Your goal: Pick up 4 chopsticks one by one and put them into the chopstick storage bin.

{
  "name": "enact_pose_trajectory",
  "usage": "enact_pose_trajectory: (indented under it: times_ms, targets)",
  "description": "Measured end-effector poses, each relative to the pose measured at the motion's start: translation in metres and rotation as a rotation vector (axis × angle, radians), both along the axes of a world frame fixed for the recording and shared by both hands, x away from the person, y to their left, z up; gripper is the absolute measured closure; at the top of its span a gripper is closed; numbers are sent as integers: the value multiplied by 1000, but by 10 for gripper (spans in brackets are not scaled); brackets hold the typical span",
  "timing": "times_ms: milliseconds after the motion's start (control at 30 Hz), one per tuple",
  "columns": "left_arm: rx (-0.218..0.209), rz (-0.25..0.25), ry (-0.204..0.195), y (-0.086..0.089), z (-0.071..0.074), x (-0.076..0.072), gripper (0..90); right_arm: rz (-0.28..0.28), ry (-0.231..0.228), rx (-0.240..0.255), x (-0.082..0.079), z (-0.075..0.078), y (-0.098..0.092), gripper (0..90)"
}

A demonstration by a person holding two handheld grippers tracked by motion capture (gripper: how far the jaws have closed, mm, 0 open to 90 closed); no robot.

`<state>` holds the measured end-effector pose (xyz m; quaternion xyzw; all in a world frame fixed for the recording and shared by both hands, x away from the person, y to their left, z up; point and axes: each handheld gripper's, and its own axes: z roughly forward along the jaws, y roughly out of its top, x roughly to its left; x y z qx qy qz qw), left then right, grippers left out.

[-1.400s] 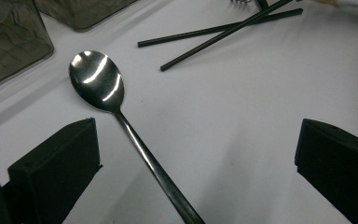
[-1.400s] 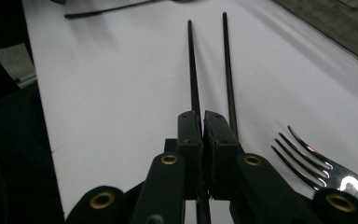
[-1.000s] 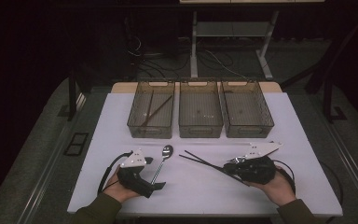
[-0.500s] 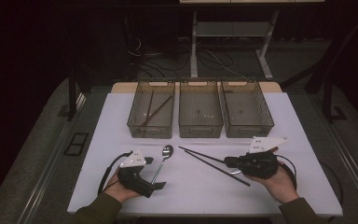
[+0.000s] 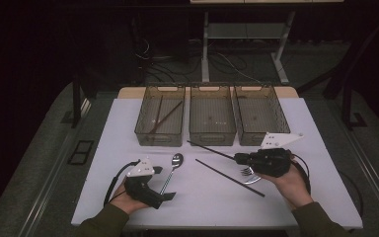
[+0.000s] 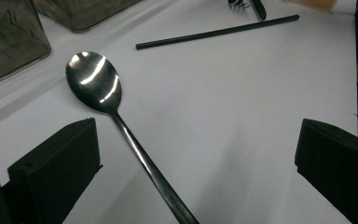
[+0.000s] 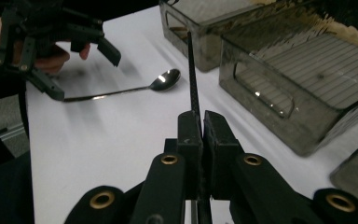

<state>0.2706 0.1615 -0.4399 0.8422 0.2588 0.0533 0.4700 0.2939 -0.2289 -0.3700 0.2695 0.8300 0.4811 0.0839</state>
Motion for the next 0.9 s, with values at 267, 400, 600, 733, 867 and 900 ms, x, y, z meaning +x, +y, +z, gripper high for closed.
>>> enact_pose_trajectory:
  times_ms: [267, 400, 600, 733, 867, 900]
  targets:
    - [-4, -5, -8, 1, 0, 0, 0, -27, -14, 7, 13, 6, 12, 859]
    - [-10, 0, -7, 2, 0, 0, 0, -41, -21, 8, 20, 8, 21, 859]
    - [-5, 1, -7, 1, 0, 0, 0, -56, -31, 6, 31, 11, 36, 858]
    - [-3, -1, -6, 2, 0, 1, 0, -67, -30, 3, 39, 12, 47, 858]
    - [-1, -5, -6, 1, 0, 0, 0, -83, -32, -7, 47, 13, 58, 858]
    - [-3, -3, -3, 1, 0, 0, 0, -87, -32, -10, 49, 13, 61, 858]
